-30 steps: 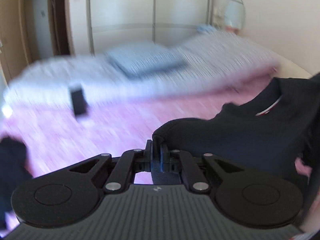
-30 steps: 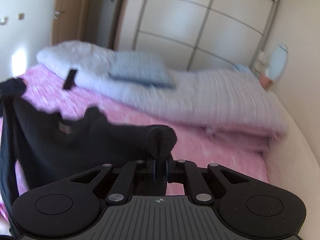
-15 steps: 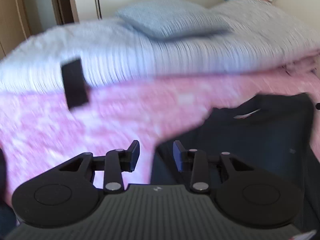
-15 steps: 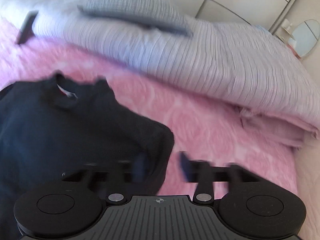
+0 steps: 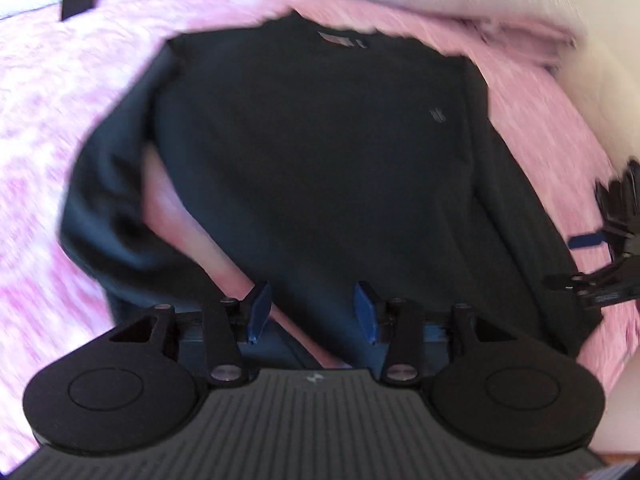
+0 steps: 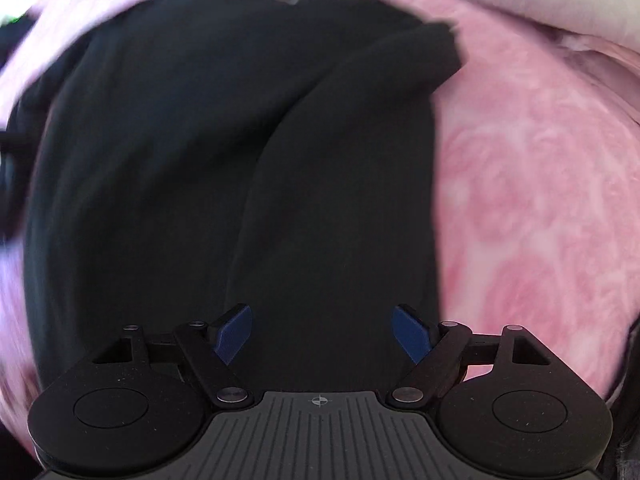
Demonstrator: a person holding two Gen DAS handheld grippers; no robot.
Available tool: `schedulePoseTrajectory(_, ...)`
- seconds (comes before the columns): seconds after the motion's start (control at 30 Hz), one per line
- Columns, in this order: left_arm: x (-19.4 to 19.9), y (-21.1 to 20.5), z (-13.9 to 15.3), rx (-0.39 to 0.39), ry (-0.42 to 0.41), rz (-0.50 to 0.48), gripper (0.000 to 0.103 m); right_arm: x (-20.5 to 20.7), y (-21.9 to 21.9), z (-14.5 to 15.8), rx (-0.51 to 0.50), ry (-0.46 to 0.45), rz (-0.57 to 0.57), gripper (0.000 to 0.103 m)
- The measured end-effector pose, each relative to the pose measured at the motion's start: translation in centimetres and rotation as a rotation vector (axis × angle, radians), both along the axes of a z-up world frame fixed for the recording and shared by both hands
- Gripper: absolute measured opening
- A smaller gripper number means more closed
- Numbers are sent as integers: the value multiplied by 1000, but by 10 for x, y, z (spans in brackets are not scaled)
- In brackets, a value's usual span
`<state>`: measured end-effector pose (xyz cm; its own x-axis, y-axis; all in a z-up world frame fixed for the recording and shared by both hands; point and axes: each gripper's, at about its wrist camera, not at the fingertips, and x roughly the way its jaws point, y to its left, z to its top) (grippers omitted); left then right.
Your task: Fold clothes
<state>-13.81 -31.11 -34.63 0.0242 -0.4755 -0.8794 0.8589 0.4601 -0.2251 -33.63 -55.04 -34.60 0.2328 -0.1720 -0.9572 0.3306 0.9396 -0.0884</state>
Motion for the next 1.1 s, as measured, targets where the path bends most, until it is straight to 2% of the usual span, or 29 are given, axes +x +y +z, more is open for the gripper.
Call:
schedulePoseTrajectory(0.03,-7,1,1,4,-6,-2,41,-4,5,-9,-14,22,31,80)
schedulePoseTrajectory(0.07,-13,2,2,9,-12,-5,41,-9,6,-12,-25,20,42,72)
schedulePoseTrajectory(0.1,-19,4,4,13,-19,-4,41,-13,1,-10,-3,0,28,57)
schedulePoseTrajectory(0.13,-23,5,7,16,-31,1,41,-18,-4,-8,17,-20,14,21)
schedulePoseTrajectory(0.17,-28,6,11,18,-40,7,41,-24,-10,-1,-9,-25,0,7)
schedulePoseTrajectory(0.2,-32,8,15,20,-47,14,41,-32,-17,7,-40,-36,-7,0)
schedulePoseTrajectory(0.27,-42,10,23,22,-59,29,41,-54,-42,29,-113,-58,-64,0)
schedulePoseTrajectory(0.4,-66,13,33,24,-82,62,41,-108,-116,67,-377,-61,-211,0)
schedulePoseTrajectory(0.43,-72,14,35,28,-91,70,41,-120,-135,72,-393,-69,-273,0)
schedulePoseTrajectory(0.5,-86,17,34,38,-88,90,43,-130,-151,78,-335,-118,-318,0)
schedulePoseTrajectory(0.57,-101,21,32,48,-75,108,44,-129,-127,77,-269,-169,-244,0)
schedulePoseTrajectory(0.6,-110,23,29,55,-71,107,45,-127,-109,73,-214,-192,-194,5)
schedulePoseTrajectory(0.63,-118,25,26,61,-67,108,45,-125,-91,70,-159,-214,-145,18)
schedulePoseTrajectory(0.67,-125,27,24,66,-66,112,45,-120,-68,63,-109,-227,-104,44)
schedulePoseTrajectory(0.7,-132,29,22,70,-64,118,45,-117,-45,57,-68,-240,-55,61)
schedulePoseTrajectory(0.73,-137,31,20,72,-59,129,45,-115,-24,51,-35,-250,6,83)
schedulePoseTrajectory(0.77,-142,34,19,74,-54,140,45,-111,2,43,-9,-257,69,85)
schedulePoseTrajectory(0.87,-155,38,14,82,-38,160,46,-108,58,19,65,-226,222,85)
schedulePoseTrajectory(0.93,-162,39,12,87,-36,155,46,-102,76,5,30,-196,293,85)
schedulePoseTrajectory(0.97,-165,39,11,90,-37,149,46,-101,82,-3,6,-181,320,79)
schedulePoseTrajectory(1.0,-167,39,10,90,-38,142,46,-101,82,-7,0,-170,323,63)
schedulePoseTrajectory(1.03,-168,39,11,85,-37,134,46,-100,72,-9,13,-174,312,28)
schedulePoseTrajectory(1.07,-169,39,12,80,-36,125,46,-103,61,-4,28,-185,299,19)
schedulePoseTrajectory(1.1,-169,39,12,77,-34,117,46,-108,51,7,-14,-204,290,15)
